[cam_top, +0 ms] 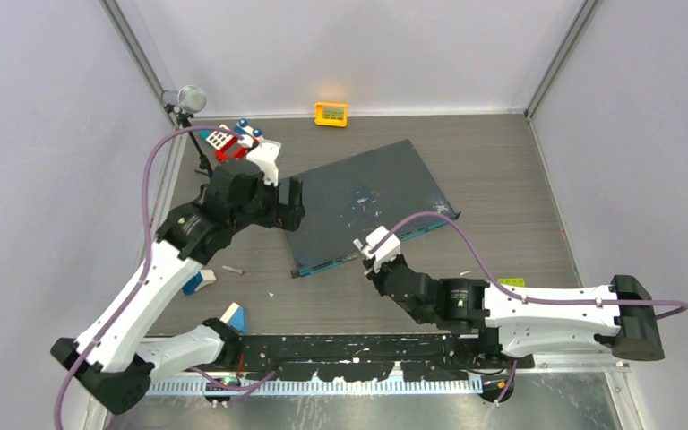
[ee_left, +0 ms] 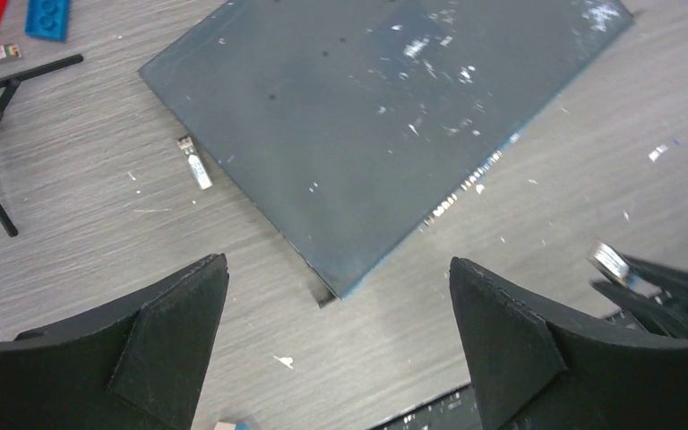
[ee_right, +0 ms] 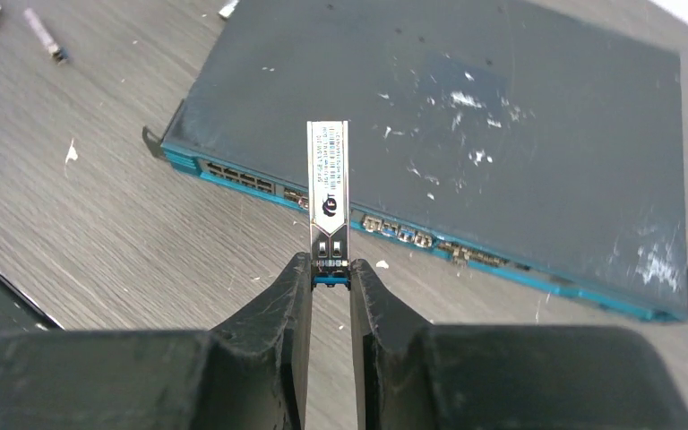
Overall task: Insert the plug into the switch port
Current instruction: Pick up the plug from the center of the board.
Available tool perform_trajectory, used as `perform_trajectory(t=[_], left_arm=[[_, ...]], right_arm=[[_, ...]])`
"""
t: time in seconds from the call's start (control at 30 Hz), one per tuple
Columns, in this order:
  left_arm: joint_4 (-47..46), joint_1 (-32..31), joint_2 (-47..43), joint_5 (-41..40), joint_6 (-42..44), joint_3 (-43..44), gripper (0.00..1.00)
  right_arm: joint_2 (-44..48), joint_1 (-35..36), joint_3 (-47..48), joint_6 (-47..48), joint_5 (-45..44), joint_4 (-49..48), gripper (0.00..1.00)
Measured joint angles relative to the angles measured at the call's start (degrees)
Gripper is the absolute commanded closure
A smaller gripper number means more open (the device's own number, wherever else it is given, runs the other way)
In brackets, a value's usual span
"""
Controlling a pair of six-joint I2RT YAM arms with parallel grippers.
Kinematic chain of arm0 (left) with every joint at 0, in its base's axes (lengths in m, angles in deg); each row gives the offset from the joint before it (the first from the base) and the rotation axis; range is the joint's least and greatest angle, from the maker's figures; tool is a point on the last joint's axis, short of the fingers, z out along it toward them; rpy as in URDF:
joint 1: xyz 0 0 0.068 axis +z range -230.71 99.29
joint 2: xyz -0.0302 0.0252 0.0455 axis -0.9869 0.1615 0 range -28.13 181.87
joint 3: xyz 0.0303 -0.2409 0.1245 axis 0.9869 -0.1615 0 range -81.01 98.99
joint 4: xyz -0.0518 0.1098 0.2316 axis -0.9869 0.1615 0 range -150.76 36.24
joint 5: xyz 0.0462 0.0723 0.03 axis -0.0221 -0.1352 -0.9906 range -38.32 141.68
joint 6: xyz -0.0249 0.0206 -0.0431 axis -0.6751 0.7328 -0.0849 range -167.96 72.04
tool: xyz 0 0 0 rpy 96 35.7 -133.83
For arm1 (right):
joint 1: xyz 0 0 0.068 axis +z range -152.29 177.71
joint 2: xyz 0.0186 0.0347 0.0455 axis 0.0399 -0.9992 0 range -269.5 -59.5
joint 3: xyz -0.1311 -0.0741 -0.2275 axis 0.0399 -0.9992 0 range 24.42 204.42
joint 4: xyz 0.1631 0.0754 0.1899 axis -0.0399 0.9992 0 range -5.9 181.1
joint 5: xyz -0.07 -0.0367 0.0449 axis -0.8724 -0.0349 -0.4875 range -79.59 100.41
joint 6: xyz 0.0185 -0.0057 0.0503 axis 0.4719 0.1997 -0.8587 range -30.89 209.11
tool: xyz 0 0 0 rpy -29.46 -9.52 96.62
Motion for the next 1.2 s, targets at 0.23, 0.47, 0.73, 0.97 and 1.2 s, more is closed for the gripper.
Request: perform_trajectory(t=[0.23,0.47,0.73,0.97,1.2], left_arm=[[-10.0,5.8,9.2,0.6,0.1,-3.9,0.05],[-21.5,12.5,20.7,3.9,0.1,-4.0,0.06],[-33.9,17.6,35.9,5.9,2.9,-0.6,0.07],[-39.5,20.0,48.5,12.0,8.6,7.3,0.08],[-40.7,25.3,53.5,17.7,10.5,11.0,0.09]], right_arm=[[-3.1,0.1,8.8,-19.6,-4.3,18.7,1.00],[-3.1,0.1,9.7,-29.7,-2.6,27.3,1.00],[-10.7,0.1,7.9,-32.3,2.1,24.9,1.00],[-17.0,-0.2,7.9,-33.1,4.9,23.9,0.99],[-18.4,-2.8,7.9,-33.8,8.6,21.5,1.00]])
